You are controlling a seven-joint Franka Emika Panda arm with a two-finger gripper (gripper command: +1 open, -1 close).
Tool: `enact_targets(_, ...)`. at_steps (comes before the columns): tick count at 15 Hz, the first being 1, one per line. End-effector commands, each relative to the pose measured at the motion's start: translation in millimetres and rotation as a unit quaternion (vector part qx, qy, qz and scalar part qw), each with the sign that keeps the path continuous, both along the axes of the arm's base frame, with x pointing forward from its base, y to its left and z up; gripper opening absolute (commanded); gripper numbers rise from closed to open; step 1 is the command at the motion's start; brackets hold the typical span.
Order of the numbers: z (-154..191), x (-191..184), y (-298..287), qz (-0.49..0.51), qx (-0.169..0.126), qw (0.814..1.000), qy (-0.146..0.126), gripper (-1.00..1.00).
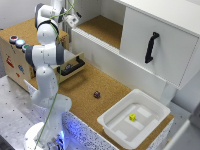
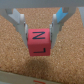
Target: Put the pink object on top of the drawer
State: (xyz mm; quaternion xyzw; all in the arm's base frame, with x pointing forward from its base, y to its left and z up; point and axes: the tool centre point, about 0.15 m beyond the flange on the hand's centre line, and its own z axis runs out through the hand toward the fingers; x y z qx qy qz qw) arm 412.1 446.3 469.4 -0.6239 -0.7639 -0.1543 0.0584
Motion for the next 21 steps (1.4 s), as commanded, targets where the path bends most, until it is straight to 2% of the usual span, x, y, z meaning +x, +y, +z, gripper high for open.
enact_targets(1, 6, 18, 22, 0.002, -0.035, 0.999, 0.040, -1.00)
enact_targets(9, 6, 18, 22, 0.002, -0.035, 0.999, 0.040, -1.00)
enact_targets(10, -1, 1, 6, 0.006, -0.005, 1.000, 0.002, 1.00)
enact_targets(12, -5, -3, 10, 0.012, -0.014, 1.000, 0.002, 1.00)
enact_targets(14, -18, -8, 18, 0.028, -0.035, 0.999, 0.016, 1.00)
enact_targets(16, -32, -11, 21, 0.021, -0.041, 0.998, 0.032, 1.00)
enact_targets(18, -13, -15, 15, 0.003, -0.021, 1.000, 0.019, 1.00)
enact_targets(21, 26, -34, -7, -0.016, -0.010, 1.000, -0.022, 1.00)
